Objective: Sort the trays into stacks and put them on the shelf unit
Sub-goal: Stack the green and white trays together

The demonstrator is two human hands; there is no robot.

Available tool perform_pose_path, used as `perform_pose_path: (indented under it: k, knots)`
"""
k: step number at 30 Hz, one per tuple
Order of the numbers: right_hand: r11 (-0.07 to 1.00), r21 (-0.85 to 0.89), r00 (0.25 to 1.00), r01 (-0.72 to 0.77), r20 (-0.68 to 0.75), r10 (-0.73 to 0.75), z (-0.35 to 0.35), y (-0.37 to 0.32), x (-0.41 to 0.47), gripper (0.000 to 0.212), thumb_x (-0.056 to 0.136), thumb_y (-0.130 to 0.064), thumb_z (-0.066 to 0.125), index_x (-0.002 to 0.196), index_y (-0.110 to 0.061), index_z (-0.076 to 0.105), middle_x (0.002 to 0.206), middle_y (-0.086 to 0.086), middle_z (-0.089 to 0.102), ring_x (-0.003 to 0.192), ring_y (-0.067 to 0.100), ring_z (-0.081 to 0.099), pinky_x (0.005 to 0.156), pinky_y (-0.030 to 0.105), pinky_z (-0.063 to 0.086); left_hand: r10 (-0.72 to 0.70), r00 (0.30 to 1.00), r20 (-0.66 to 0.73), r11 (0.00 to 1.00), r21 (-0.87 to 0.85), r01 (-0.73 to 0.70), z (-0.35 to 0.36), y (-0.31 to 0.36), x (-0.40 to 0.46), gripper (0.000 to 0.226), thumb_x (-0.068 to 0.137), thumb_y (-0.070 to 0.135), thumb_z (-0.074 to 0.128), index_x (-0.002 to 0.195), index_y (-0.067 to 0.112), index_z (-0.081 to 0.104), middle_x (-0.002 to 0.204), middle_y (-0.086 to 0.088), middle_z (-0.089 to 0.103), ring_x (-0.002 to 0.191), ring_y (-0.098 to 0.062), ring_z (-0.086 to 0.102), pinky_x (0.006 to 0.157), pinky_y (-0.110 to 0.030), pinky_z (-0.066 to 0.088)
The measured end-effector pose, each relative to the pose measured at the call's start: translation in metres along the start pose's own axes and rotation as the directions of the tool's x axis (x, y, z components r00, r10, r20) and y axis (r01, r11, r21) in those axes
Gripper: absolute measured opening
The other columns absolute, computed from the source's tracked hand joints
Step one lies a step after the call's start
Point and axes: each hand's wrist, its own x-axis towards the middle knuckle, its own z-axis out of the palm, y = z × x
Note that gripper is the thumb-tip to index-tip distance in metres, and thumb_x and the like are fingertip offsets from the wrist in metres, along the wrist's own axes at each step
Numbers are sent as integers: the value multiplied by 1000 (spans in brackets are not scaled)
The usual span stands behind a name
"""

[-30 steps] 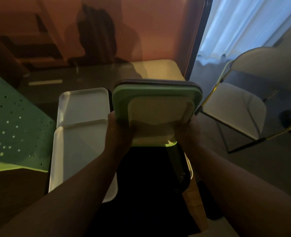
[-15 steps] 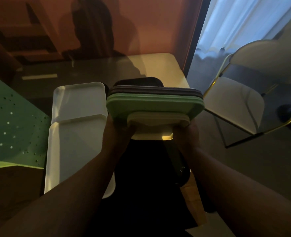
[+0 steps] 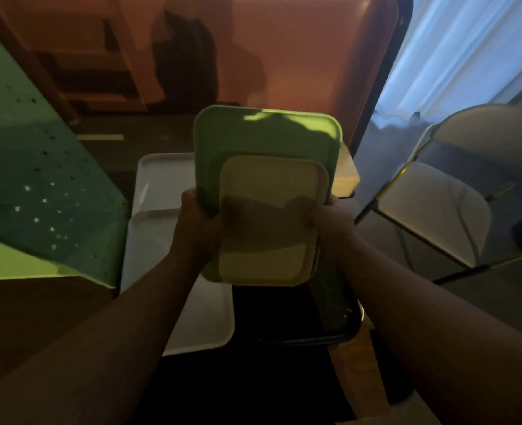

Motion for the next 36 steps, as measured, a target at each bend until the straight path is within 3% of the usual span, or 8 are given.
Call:
perform_pose_path:
  k: [2,5,11,17,22,27,31,36]
  knots:
    - [994,63,992,-85,94,79,22,2,-6,42,85,5,54,125,-7,62,108,12,69,95,27,68,74,37,60,-159,980,-123,985,51,166,-24,-5,-5,72,78,64,68,127,17,45,102,9,57,89,-11,60,75,-37,54]
    - [987,-18,978,-158,133,159,61,11,-21,42,85,-3,59,127,-7,62,117,15,67,107,33,65,93,51,55,-334,911,-242,924,106,367,-58,-23,-12,71,76,58,72,128,13,52,109,-1,64,95,-24,64,85,-40,55]
    - [935,-164,922,-314,183,342,126,44,-44,38,91,-13,60,129,-7,60,114,12,63,105,27,61,92,44,52,-578,773,-261,769,142,624,-107,-78,-36,78,76,53,74,129,-1,55,127,-20,63,112,-36,64,92,-43,53]
    - [909,-143,896,-392,164,412,153,67,-60,38,89,-5,58,127,-7,62,105,8,63,92,22,61,66,35,49,-598,768,-230,746,191,638,-125,-106,-55,85,72,54,74,134,2,50,131,-18,60,116,-38,61,94,-47,53]
    - [933,-107,930,-345,97,355,164,76,-65,36,91,-8,56,126,-12,63,105,7,64,97,24,63,87,46,54,-587,769,-251,722,267,638,-123,-111,-58,86,70,51,72,135,1,47,134,-20,55,119,-40,58,95,-46,52]
    - [948,-130,953,-292,41,299,171,77,-70,26,94,-12,54,116,-18,65,94,2,62,89,20,62,83,43,55,-537,796,-280,720,339,605,-121,-109,-60,82,70,50,69,134,3,47,134,-21,54,121,-42,54,99,-48,49]
    - [952,-153,963,-266,6,270,175,78,-70,18,93,-11,54,89,-26,63,91,3,64,87,20,63,87,46,56,-508,822,-256,715,406,569,-122,-108,-61,82,77,43,69,141,2,38,141,-23,44,127,-42,48,104,-47,43]
    - [944,-210,967,-253,-24,254,177,78,-65,21,91,-11,53,95,-27,66,94,5,66,91,23,66,86,43,57,-529,812,-248,703,408,582,-120,-108,-62,83,76,41,66,142,2,36,142,-22,42,128,-43,45,105,-48,42]
